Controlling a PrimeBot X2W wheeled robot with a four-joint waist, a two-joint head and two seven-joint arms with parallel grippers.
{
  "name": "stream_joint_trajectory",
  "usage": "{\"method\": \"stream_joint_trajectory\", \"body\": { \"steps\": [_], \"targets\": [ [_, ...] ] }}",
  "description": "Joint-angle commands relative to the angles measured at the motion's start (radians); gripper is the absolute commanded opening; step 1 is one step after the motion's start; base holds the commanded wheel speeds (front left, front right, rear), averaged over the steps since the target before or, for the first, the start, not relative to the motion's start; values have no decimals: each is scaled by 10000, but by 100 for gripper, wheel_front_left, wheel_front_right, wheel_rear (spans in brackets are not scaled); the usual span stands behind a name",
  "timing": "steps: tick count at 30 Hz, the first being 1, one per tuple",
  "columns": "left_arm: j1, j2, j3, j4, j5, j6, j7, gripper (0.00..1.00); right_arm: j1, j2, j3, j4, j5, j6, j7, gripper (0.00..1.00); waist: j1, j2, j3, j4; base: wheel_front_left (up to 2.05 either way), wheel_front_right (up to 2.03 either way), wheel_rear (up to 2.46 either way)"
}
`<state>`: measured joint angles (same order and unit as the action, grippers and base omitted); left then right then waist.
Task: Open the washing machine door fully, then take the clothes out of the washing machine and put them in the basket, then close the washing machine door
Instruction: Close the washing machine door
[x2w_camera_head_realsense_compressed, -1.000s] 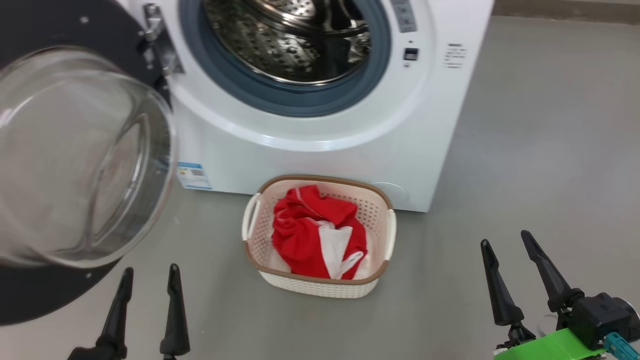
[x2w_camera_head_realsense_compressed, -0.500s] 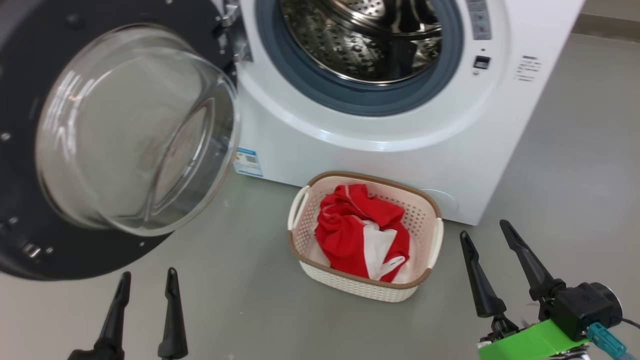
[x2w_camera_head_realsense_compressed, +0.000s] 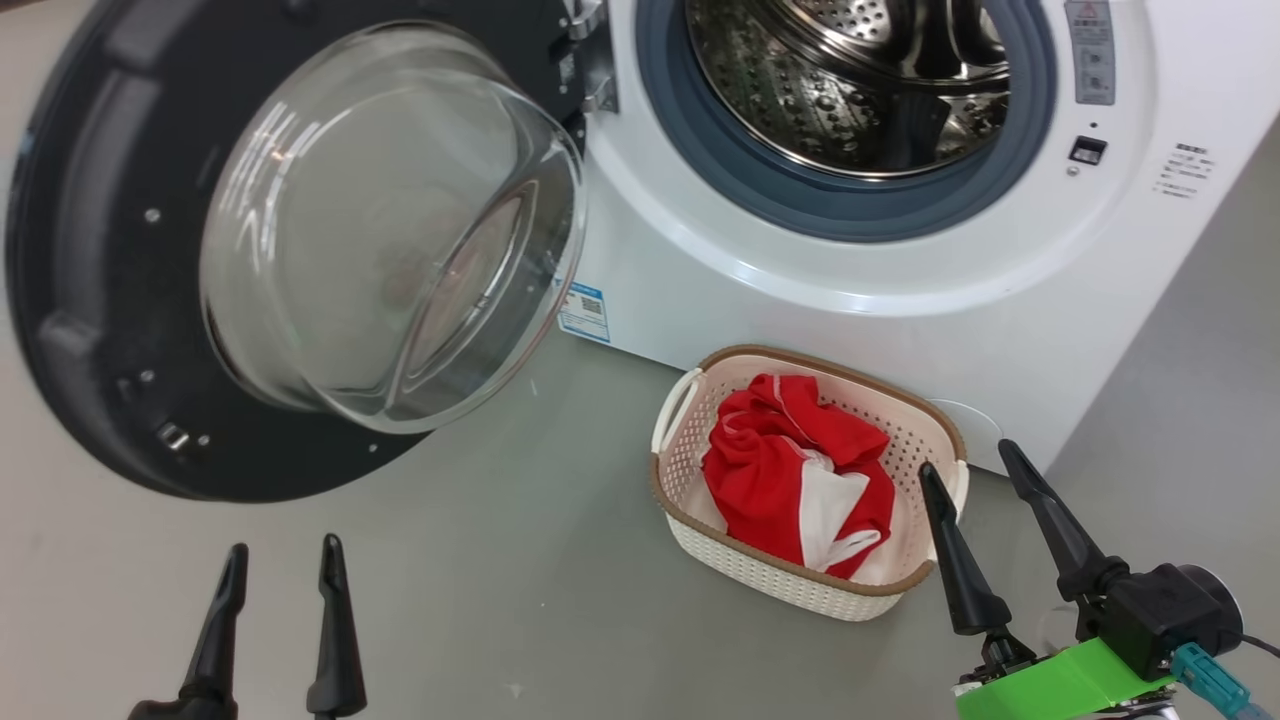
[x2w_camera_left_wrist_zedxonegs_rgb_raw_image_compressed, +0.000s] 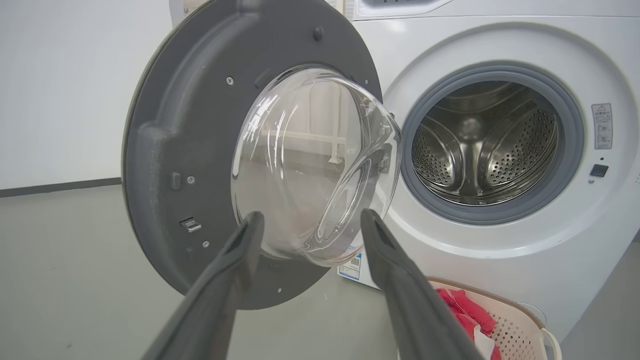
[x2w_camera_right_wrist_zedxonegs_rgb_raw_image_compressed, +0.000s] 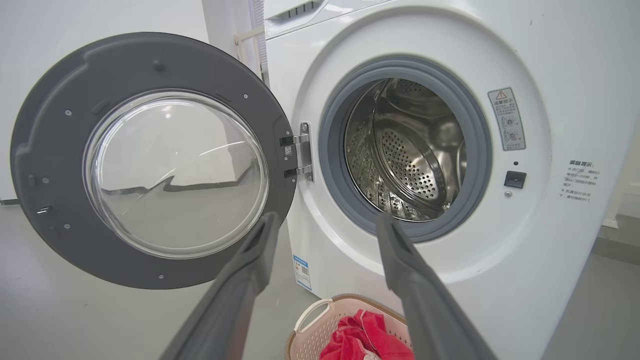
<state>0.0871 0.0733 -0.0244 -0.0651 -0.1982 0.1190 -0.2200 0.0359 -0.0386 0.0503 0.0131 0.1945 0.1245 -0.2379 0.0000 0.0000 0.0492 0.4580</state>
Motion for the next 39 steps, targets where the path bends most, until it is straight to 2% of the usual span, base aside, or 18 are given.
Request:
{"method": "stream_joint_trajectory", "body": {
  "steps": [1, 12, 13, 14, 15, 20, 28, 34, 39],
  "targets": [
    [-81, 130, 355, -324, 92, 90, -20, 100, -333, -116, 268, -223, 67, 62, -67, 100, 0, 0, -20, 121, 0, 0, 0],
    [-47, 104, 340, -287, 24, 239, -114, 100, -277, -116, 304, -297, 38, 62, 6, 100, 0, 0, -37, 178, 0, 0, 0],
    [-53, 99, 350, -284, 1, 250, -127, 76, -280, -116, 308, -310, 33, 62, 19, 100, 0, 0, -31, 166, 0, 0, 0],
    [-62, 90, 363, -276, -54, 250, -139, 33, -283, -116, 312, -326, 26, 62, 31, 100, 0, 0, -22, 154, 0, 0, 0],
    [-76, 78, 379, -274, -116, 250, -156, 0, -288, -116, 311, -337, 20, 62, 39, 100, 0, 0, -14, 144, 0, 0, 0],
    [-233, 22, 537, -318, -483, 240, -243, 0, -273, -116, 294, -356, 7, 62, 51, 100, 0, 0, 33, 123, 0, 0, 0],
    [-988, -118, 1459, -387, -2025, 6, -392, 0, -254, -116, 293, -394, -22, 62, 108, 100, 0, 0, 89, 61, 0, 0, 0],
    [-1954, -165, 2169, -284, -3108, -375, -412, 0, -195, -116, 246, -411, -70, 62, 195, 100, 0, 0, 82, 39, 0, 0, 0],
    [-2806, 147, 2646, 108, -3229, -687, -415, 0, -138, -116, 321, -469, -94, 62, 274, 100, 0, 0, 59, -39, 0, 0, 0]
  ]
}}
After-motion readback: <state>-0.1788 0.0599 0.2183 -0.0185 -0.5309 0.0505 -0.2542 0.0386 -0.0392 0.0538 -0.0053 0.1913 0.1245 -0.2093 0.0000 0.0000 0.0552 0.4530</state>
